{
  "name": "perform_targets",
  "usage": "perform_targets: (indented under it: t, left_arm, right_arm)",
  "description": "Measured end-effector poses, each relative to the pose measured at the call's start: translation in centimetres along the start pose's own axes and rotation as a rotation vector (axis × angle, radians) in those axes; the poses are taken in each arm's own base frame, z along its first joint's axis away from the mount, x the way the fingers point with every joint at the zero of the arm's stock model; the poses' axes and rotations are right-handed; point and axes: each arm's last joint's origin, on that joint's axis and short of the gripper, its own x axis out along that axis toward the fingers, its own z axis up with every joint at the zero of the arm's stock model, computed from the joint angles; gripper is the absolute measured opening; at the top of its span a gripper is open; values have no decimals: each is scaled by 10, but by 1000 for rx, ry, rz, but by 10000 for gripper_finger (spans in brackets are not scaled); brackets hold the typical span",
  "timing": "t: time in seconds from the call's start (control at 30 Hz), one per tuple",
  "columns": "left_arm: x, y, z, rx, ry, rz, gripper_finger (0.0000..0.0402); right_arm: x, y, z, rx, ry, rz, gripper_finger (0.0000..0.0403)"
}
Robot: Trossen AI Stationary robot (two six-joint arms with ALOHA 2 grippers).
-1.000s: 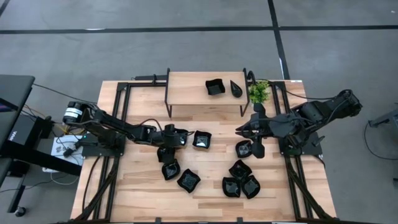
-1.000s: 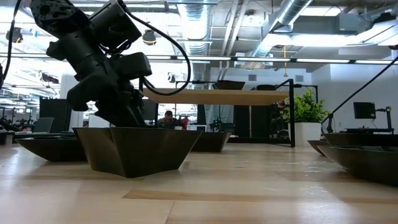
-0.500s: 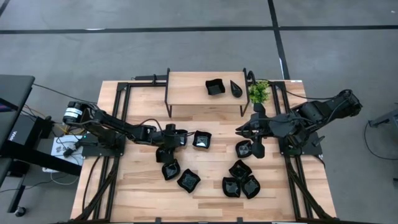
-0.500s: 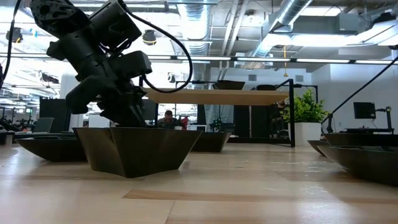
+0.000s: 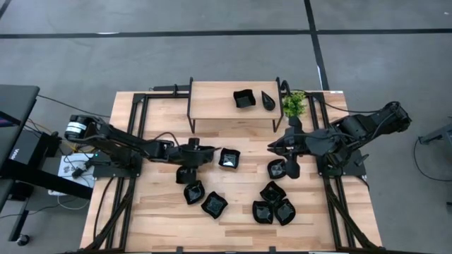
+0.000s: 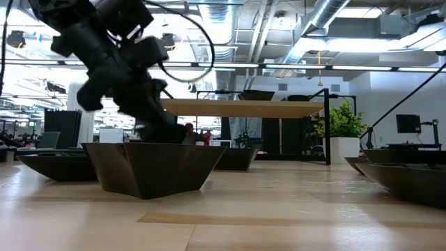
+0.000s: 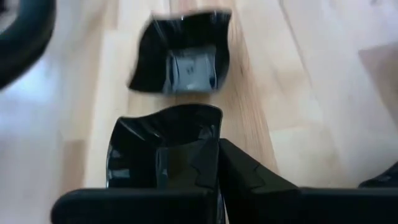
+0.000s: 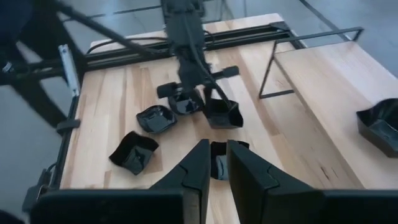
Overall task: Pick & Place Mini shaped plates
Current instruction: Stack the black distorted square plate on top of the black distorted square plate on the shelf
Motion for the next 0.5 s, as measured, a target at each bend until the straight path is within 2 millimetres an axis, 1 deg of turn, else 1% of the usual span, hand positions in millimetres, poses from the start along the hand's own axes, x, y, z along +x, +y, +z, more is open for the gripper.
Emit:
perform_targets:
  t: [0.13, 0.27, 0.37, 0.5]
  left_arm:
    - [-19, 1, 11, 69, -85, 19, 7]
    - [-41, -2, 22, 182, -181, 41, 8]
    - [-57, -8, 29, 311, -246, 65, 7]
    - [-70, -19, 34, 443, -259, 150, 12]
  right_arm:
    - [1, -2, 1, 72, -40, -94, 49]
    - [10, -3, 2, 194, -86, -226, 49]
    - [27, -2, 1, 286, -76, -277, 49]
    - [63, 3, -3, 357, -27, -333, 49]
